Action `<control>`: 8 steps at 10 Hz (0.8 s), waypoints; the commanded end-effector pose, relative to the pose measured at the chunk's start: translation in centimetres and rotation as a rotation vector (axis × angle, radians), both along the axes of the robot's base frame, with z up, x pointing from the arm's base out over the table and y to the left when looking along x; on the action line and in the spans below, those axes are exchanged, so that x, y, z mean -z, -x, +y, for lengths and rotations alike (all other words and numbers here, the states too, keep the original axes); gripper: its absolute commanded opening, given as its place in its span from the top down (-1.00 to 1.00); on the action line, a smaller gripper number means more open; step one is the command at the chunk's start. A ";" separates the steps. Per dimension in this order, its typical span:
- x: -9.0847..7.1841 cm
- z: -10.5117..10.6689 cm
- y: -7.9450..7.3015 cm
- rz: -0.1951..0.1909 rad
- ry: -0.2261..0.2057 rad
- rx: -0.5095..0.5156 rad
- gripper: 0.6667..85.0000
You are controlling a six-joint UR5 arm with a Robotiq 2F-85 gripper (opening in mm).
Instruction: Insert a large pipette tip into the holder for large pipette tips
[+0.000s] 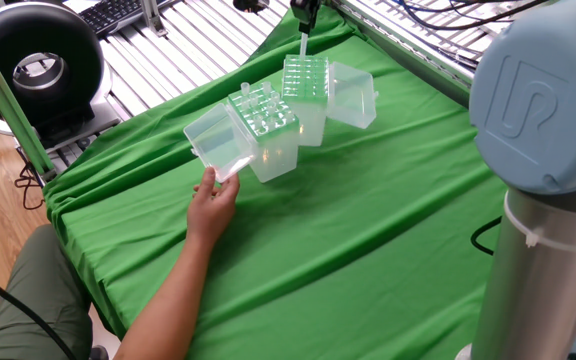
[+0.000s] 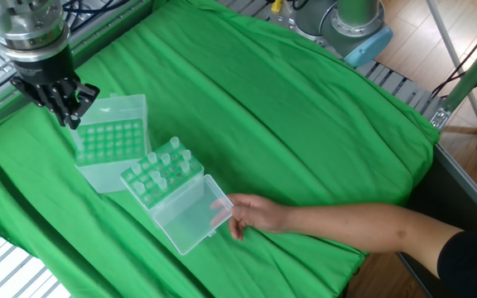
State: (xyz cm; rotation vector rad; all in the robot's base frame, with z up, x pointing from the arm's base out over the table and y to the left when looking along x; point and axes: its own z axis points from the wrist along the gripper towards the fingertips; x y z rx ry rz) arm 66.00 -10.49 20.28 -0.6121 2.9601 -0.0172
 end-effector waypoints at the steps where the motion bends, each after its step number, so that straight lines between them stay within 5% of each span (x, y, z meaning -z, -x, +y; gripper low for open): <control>1: -0.2 0.4 -0.6 -0.023 -0.019 -0.004 0.99; 6: -0.1 -0.5 -0.2 -0.008 0.014 0.016 0.99; 8: -0.3 -1.0 -1.4 -0.056 0.033 0.030 0.99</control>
